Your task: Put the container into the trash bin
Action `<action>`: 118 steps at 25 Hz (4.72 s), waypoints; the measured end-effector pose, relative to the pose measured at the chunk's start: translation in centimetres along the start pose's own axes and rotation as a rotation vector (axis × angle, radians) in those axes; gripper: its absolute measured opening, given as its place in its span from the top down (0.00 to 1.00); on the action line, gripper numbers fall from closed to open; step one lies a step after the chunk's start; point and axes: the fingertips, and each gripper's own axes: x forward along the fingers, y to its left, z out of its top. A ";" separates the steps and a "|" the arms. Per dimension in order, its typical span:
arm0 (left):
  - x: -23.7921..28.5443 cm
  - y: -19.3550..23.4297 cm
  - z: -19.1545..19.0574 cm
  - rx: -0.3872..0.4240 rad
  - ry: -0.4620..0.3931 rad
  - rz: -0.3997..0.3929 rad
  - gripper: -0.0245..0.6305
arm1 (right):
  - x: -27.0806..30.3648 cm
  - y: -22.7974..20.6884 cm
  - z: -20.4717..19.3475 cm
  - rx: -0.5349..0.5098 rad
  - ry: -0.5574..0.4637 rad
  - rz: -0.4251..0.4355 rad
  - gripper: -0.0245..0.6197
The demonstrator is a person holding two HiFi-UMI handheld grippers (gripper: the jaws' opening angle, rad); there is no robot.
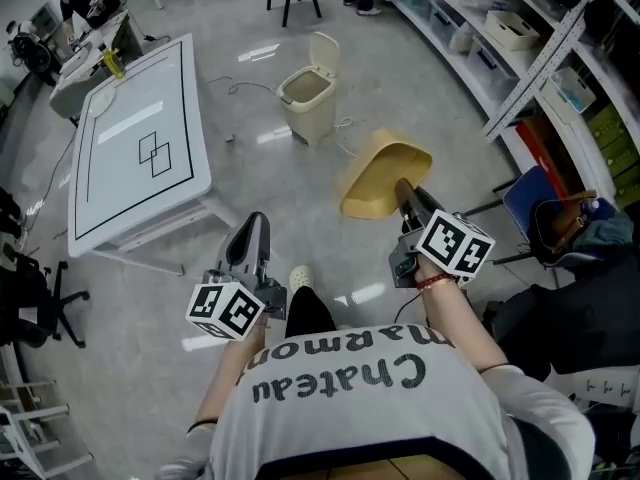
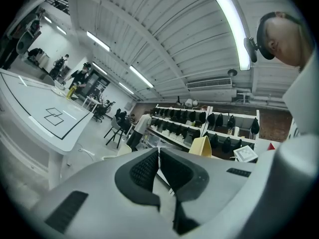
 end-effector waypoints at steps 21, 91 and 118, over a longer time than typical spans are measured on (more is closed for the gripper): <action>17.1 12.5 12.5 0.014 0.001 -0.168 0.92 | 19.7 8.8 4.6 -0.014 -0.031 0.013 0.91; 52.8 26.2 12.4 -0.061 -0.010 0.138 0.92 | 59.8 -4.7 20.9 0.091 0.248 0.172 0.91; 58.2 32.9 9.1 -0.107 0.169 0.117 0.93 | 63.8 -11.6 17.9 0.228 0.254 -0.059 0.91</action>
